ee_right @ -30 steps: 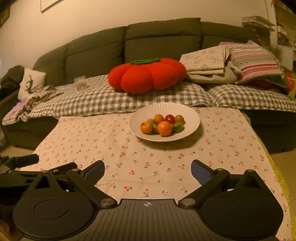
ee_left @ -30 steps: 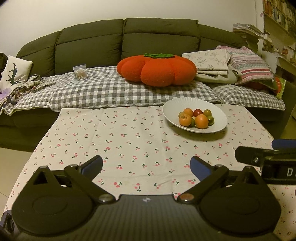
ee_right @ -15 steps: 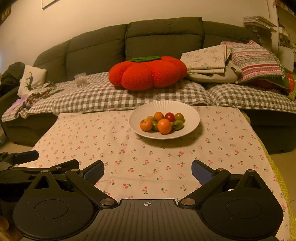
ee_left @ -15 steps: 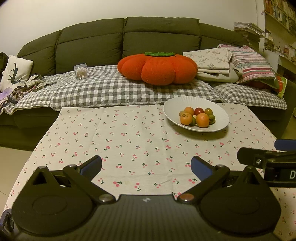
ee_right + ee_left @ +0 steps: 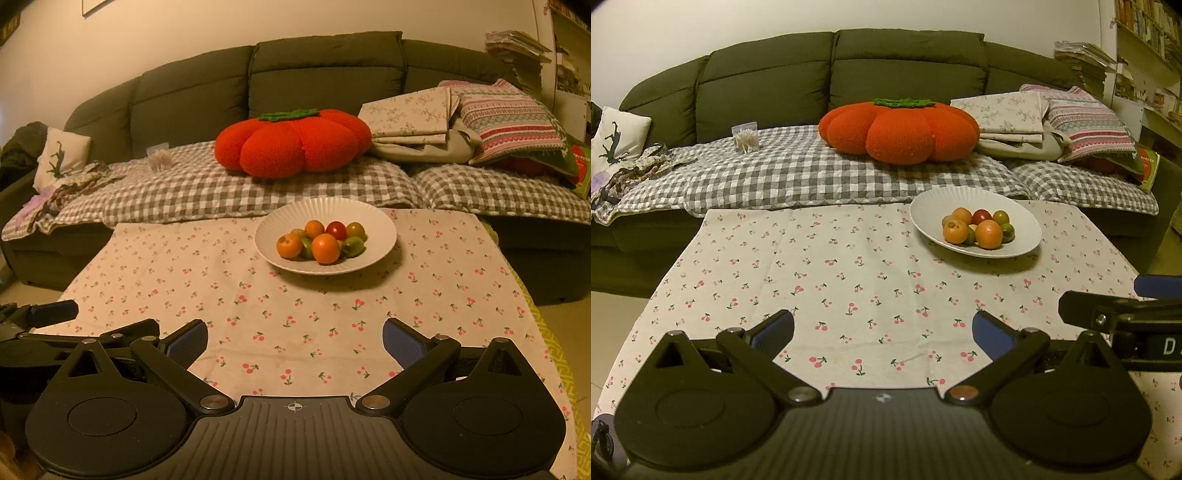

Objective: Organize fruits

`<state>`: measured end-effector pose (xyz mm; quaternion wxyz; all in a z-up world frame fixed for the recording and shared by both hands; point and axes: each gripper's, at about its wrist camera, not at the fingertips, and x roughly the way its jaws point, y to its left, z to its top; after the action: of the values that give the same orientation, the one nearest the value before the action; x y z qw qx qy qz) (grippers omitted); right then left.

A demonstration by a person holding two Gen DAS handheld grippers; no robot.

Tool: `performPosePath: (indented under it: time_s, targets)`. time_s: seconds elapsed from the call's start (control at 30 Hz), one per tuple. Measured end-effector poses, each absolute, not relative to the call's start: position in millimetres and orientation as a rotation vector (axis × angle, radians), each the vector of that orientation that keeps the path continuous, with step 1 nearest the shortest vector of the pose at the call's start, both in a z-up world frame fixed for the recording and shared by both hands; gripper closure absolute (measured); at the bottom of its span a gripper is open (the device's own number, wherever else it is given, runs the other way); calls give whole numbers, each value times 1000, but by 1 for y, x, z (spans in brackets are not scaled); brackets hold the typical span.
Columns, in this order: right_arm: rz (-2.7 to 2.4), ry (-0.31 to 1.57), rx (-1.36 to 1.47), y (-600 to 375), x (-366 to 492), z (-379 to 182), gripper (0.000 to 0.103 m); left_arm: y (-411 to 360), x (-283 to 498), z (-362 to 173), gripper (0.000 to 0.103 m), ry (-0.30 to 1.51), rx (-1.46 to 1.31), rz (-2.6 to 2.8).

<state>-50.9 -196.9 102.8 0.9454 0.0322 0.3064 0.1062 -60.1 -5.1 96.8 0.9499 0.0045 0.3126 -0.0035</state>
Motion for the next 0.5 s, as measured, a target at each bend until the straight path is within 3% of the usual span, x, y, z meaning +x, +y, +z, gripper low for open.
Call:
performPosePath:
  time_s: [0.5]
  targets:
    - [220,626,63,-196,-51,102,1,-5,-60,96,1,636,11,-3]
